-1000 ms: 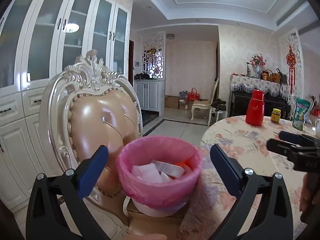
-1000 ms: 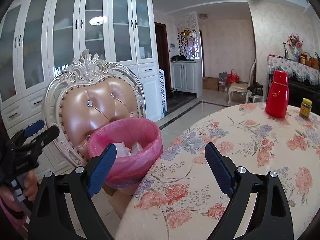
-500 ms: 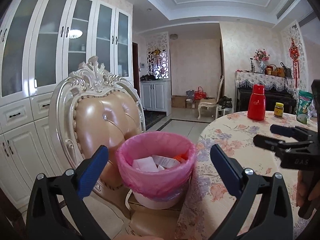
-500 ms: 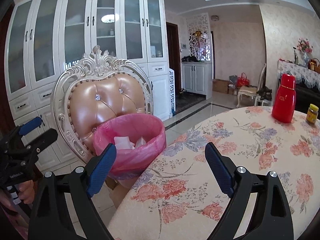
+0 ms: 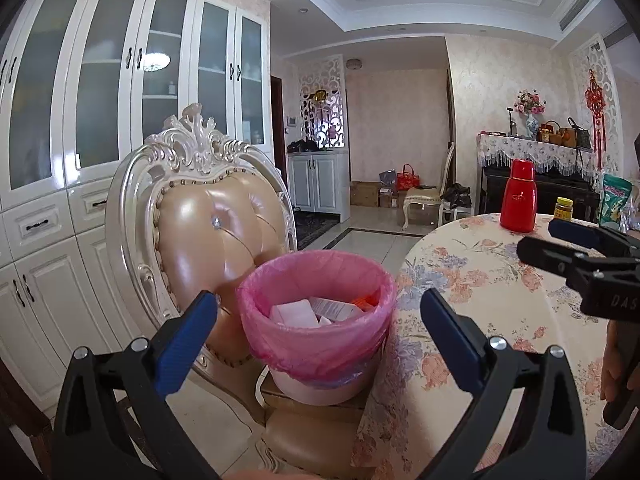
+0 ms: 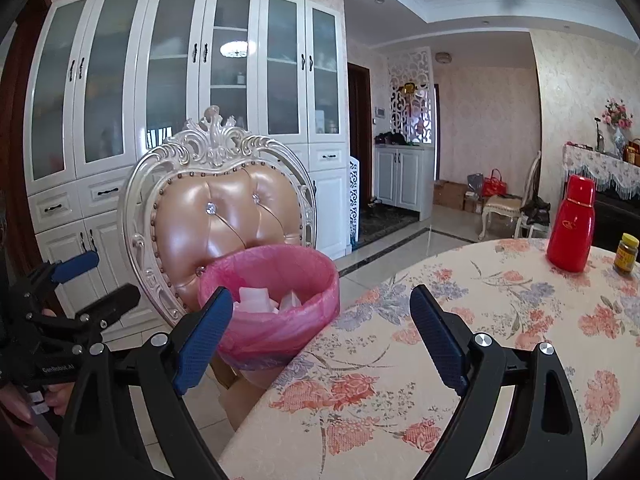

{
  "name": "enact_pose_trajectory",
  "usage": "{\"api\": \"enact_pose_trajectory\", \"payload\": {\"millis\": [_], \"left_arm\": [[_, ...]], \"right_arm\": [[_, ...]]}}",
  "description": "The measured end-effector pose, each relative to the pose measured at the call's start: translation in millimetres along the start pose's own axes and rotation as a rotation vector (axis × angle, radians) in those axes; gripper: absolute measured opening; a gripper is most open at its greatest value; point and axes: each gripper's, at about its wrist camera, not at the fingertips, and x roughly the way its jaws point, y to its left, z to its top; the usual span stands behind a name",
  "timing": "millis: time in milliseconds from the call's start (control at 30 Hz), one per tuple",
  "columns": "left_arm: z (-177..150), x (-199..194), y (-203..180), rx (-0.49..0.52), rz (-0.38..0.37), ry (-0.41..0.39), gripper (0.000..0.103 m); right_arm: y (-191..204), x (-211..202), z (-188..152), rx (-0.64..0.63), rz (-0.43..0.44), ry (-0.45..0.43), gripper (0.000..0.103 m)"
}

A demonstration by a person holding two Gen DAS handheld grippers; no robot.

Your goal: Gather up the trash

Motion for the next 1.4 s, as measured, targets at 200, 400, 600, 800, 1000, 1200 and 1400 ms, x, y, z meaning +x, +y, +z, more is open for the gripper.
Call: {"api": "enact_pose_trajectory", "payload": {"millis": [200, 400, 600, 800, 1000, 1200, 1400], "left_arm": [[-2, -3, 3, 0.002, 0.005, 0.006, 0.099], [-6, -5, 6, -0.01, 0.013, 0.018, 0.099], [-8, -7, 7, -0.015, 0.016, 0.024, 0.099], [-8, -3, 8, -0.017, 0.017, 0.031, 0.099], [-9, -4, 6, -0.01, 0.017, 0.032, 0.099], [-9, -4, 5, -0.01, 0.015, 0.033, 0.099], [-10, -4, 6, -0.016, 0.02, 0.031, 0.099]], "right_arm": [[4, -1, 1, -0.01, 0.007, -0.003, 0.085], [8, 2, 0, -0.016, 0.014, 0.006, 0.085], [11, 3, -1, -0.022, 0.021, 0.011, 0.085], [10, 4, -3, -0.014, 0.024, 0.012, 0.085], [10, 5, -3, -0.012, 0.026, 0.012, 0.085], [10, 4, -3, -0.012, 0.028, 0.013, 0.085], [10, 5, -3, -0.012, 0.028, 0.013, 0.085]]}}
